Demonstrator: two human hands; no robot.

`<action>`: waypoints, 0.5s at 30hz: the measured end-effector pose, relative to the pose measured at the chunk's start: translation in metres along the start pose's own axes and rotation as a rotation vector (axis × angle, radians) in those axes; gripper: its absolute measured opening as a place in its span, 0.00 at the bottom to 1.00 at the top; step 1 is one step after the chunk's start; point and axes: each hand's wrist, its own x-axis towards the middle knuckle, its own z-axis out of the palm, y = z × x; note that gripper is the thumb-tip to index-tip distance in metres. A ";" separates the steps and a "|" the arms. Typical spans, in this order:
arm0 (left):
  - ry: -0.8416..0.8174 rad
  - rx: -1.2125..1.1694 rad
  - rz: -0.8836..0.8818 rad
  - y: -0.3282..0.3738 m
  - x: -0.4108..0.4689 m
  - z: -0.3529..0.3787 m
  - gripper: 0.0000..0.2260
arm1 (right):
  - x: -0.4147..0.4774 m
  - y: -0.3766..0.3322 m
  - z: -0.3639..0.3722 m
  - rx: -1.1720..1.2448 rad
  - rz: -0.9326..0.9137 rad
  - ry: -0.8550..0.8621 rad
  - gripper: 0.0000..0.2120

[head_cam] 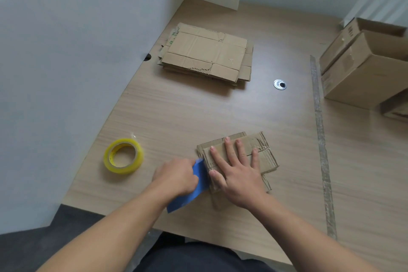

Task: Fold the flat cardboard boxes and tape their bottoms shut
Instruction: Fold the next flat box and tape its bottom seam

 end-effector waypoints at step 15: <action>0.041 -0.150 -0.048 -0.044 -0.020 -0.006 0.28 | -0.003 -0.005 -0.017 0.046 0.134 0.128 0.27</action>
